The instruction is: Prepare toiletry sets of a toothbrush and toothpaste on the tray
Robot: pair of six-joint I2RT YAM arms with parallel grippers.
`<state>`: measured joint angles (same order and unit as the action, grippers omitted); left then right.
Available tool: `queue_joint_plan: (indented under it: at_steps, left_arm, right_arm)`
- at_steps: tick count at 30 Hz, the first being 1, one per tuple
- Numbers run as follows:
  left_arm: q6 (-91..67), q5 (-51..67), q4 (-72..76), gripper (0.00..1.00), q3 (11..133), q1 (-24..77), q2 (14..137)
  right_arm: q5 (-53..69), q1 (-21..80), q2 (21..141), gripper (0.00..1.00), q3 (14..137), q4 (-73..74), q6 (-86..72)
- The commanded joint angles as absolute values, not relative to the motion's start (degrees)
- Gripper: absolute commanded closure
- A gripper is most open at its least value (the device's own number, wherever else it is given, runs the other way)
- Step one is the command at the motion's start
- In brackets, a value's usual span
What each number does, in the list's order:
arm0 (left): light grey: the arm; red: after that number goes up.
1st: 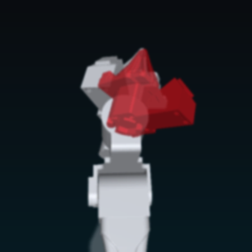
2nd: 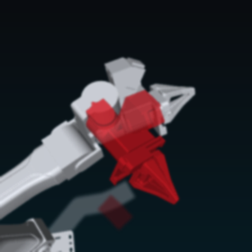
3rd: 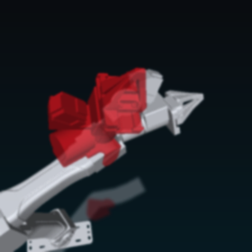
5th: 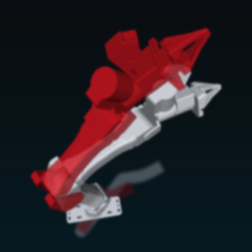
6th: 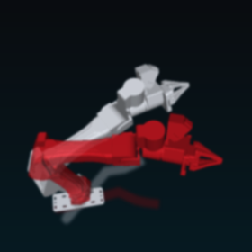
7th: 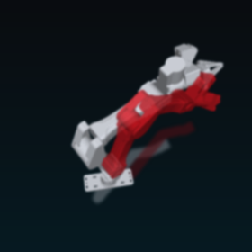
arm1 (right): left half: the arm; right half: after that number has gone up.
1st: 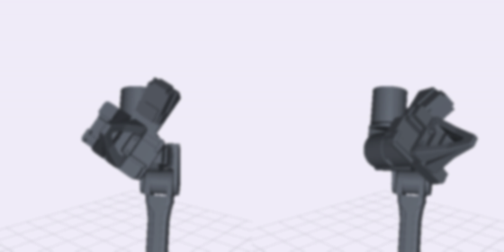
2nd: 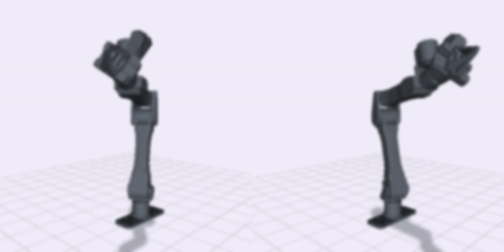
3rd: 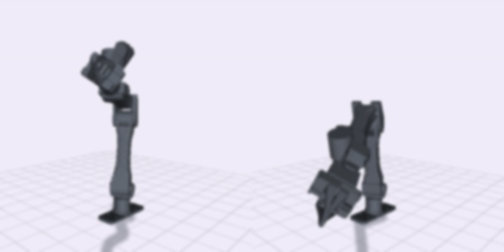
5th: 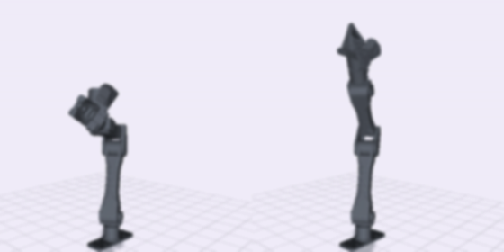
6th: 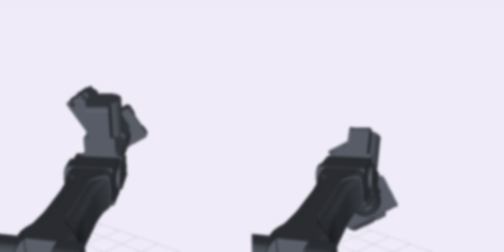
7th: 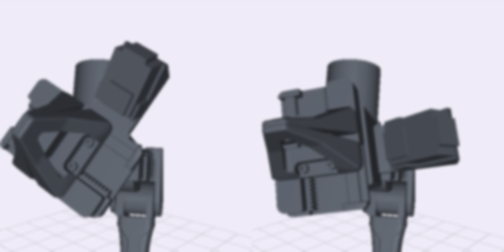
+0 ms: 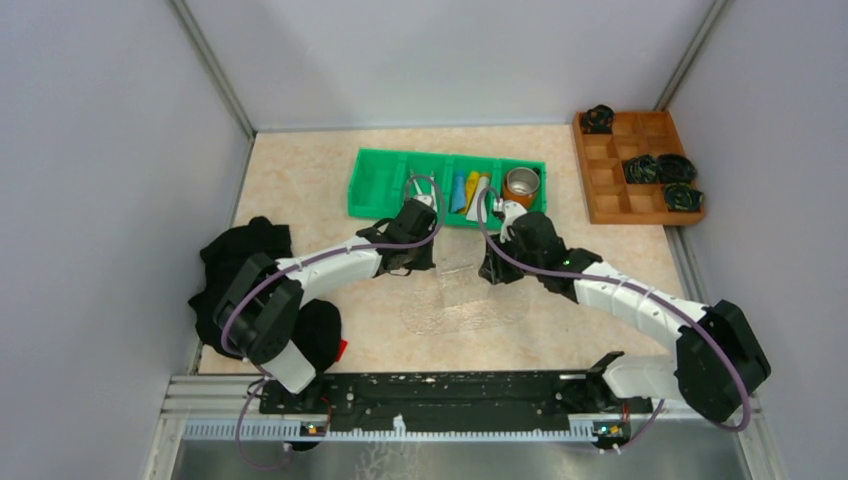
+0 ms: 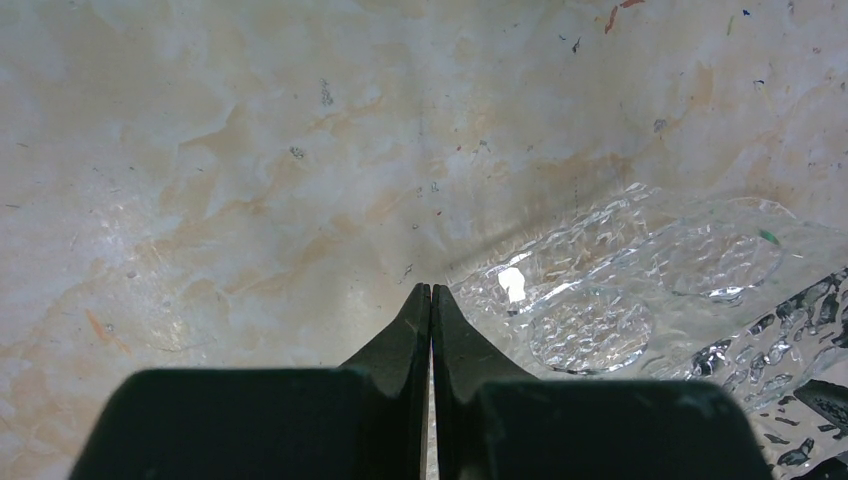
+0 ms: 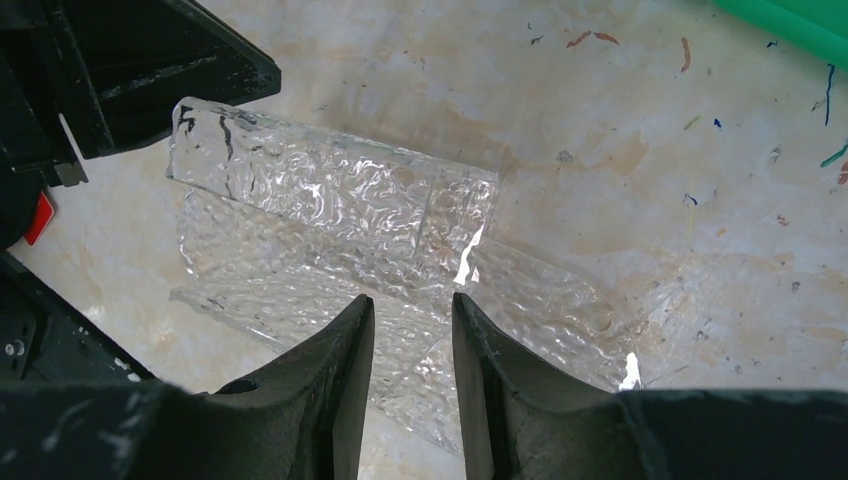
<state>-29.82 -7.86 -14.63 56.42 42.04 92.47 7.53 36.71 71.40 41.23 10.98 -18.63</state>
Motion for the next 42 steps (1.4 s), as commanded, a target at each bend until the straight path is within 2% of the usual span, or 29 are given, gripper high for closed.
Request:
queue_joint_plan:
  at_steps: [1, 14, 21, 26, 42]
  left_arm:
    - [-29.9, -7.4, -15.2, 0.94, 55.5, 41.8, 90.4]
    - [-29.2, -8.5, -15.4, 0.94, 58.0, 41.5, 90.8]
    - [-27.3, -7.0, -17.5, 0.95, 63.1, 37.1, 95.0]
    - [-27.4, -6.0, -16.2, 0.95, 61.4, 36.3, 92.8]
    - [-28.1, -5.4, -16.0, 0.95, 58.6, 36.3, 88.9]
  right_arm:
    - [9.2, 37.8, 68.5, 0.65, 43.3, 10.9, -18.1]
    - [9.1, 40.3, 70.8, 0.67, 45.6, 11.3, -17.3]
    - [7.3, 43.1, 72.1, 0.67, 47.6, 12.0, -17.3]
    - [6.2, 44.9, 73.2, 0.68, 48.0, 12.2, -17.2]
    - [-0.8, 54.4, 71.2, 0.68, 39.1, 9.7, -22.4]
